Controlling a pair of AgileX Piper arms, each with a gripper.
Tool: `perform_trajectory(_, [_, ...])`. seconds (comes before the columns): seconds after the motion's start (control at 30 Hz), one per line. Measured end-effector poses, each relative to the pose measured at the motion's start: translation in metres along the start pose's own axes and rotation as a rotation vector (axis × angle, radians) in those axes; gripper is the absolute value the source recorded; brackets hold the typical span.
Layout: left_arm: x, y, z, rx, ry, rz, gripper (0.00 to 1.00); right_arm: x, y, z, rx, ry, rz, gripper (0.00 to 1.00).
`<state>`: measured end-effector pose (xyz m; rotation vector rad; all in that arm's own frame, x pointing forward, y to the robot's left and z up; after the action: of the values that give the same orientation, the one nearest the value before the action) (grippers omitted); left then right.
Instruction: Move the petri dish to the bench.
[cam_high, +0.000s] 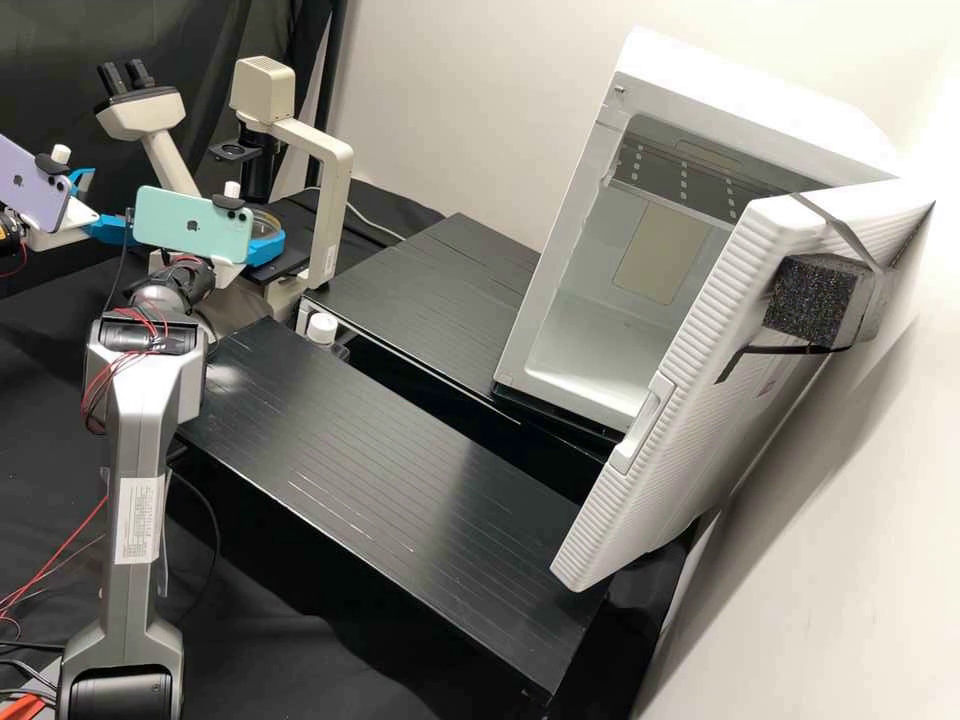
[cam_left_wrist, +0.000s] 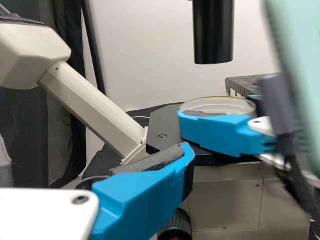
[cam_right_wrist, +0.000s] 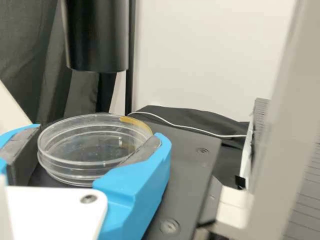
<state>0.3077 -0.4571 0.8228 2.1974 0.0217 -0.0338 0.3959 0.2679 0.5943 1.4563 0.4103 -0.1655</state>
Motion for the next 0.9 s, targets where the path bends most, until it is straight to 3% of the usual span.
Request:
perform_trajectory(0.43, [0.0, 0.0, 0.0, 0.0, 0.0, 0.0, 1.0, -0.075, 0.042, 0.02, -0.027, 0.043, 0.079, 0.0])
perform_trajectory(0.6, [0.0, 0.0, 0.0, 0.0, 0.0, 0.0, 1.0, -0.121, 0.069, 0.034, -0.013, 0.06, 0.198, 0.0])
perform_trajectory(0.73, [0.0, 0.0, 0.0, 0.0, 0.0, 0.0, 1.0, -0.154, 0.084, 0.043, -0.022, 0.072, 0.313, 0.0])
perform_trajectory(0.9, [0.0, 0.0, 0.0, 0.0, 0.0, 0.0, 1.0, -0.193, 0.082, 0.069, -0.041, 0.03, 0.321, 0.0])
